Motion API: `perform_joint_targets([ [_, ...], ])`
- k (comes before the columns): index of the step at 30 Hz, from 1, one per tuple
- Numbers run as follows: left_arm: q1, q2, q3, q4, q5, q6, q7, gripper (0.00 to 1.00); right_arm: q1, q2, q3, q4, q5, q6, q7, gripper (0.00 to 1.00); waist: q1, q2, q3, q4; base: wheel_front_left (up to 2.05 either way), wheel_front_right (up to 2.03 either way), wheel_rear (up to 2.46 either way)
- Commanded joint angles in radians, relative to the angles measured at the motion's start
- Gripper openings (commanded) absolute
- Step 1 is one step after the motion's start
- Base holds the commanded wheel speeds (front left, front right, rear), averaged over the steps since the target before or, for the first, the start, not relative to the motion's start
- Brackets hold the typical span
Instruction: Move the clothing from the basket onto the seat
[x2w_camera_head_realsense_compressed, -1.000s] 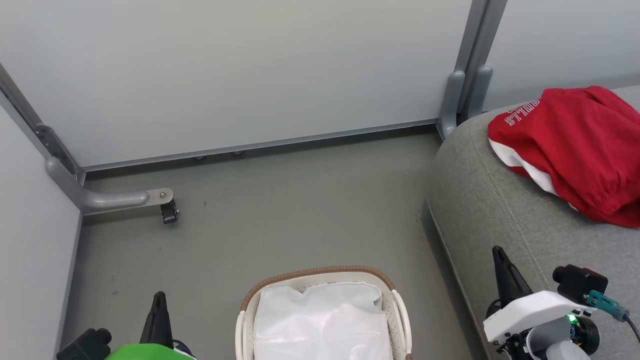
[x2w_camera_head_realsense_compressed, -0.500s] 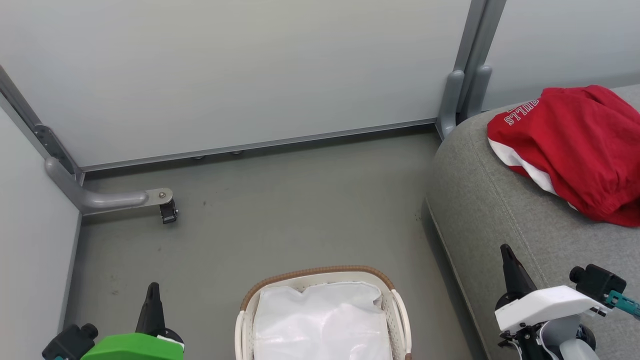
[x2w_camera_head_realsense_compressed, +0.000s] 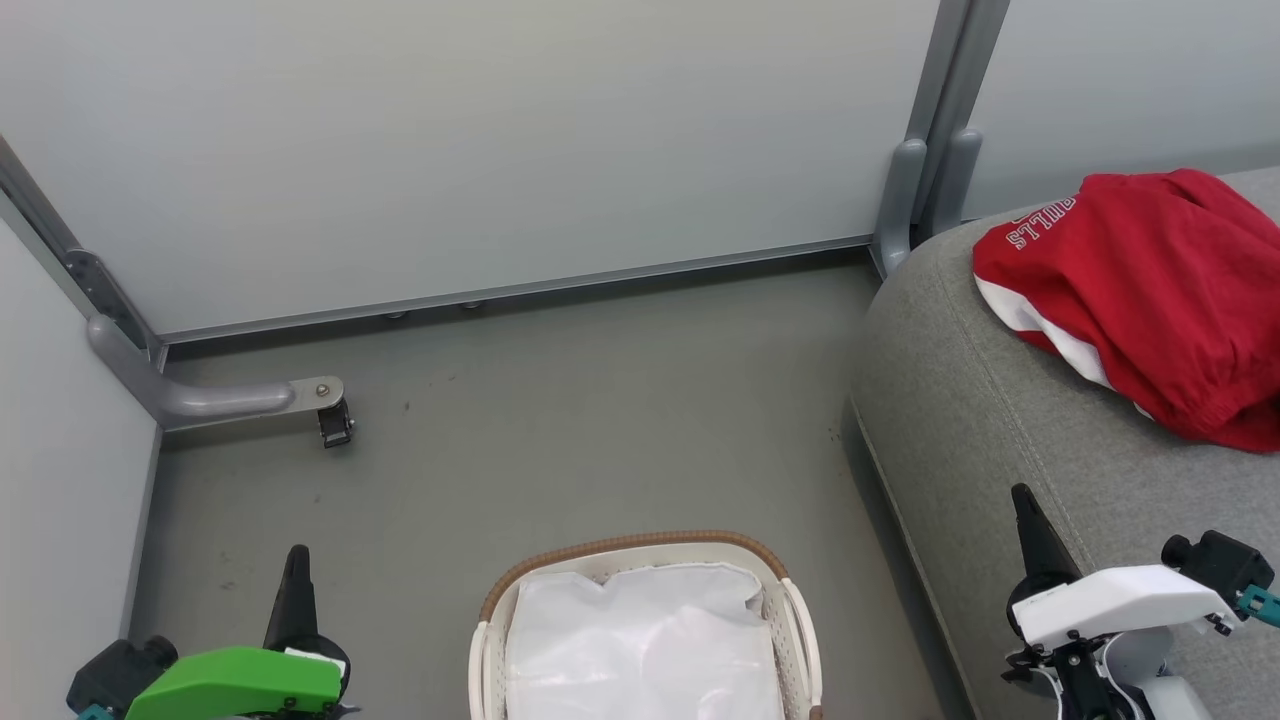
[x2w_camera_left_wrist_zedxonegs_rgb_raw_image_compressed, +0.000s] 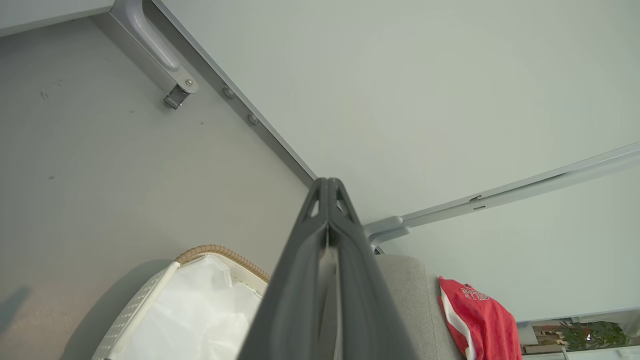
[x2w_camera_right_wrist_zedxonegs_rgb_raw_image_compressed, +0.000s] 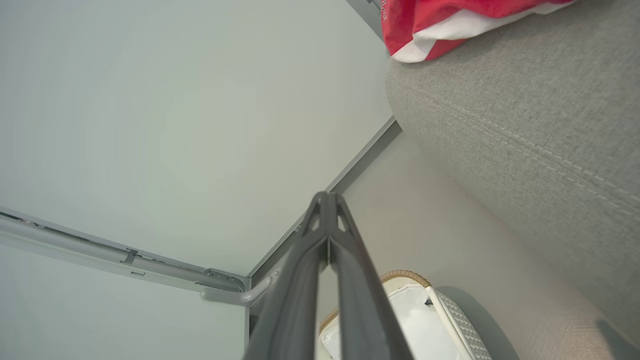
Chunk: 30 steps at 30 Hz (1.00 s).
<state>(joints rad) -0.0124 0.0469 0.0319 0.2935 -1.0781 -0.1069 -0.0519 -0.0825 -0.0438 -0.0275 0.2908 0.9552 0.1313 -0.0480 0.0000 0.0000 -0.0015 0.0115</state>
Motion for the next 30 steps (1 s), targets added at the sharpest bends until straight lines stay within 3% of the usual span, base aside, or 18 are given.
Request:
perform_joint_targets([
  [1,-0.028,0.004,0.008,-0.013,-0.028,-0.008,0.009,0.0,-0.022,-0.005,-0.008,-0.015,0.034,0.0,0.007,0.0,0.0,0.0,0.0,0.0,0.0,0.0,0.0],
  [30,-0.065,0.005,0.045,-0.031,-0.273,-0.016,0.085,0.0,-0.027,-0.007,-0.047,-0.032,0.334,-0.001,0.084,0.0,0.0,0.0,0.002,-0.005,0.0,0.0,0.0],
])
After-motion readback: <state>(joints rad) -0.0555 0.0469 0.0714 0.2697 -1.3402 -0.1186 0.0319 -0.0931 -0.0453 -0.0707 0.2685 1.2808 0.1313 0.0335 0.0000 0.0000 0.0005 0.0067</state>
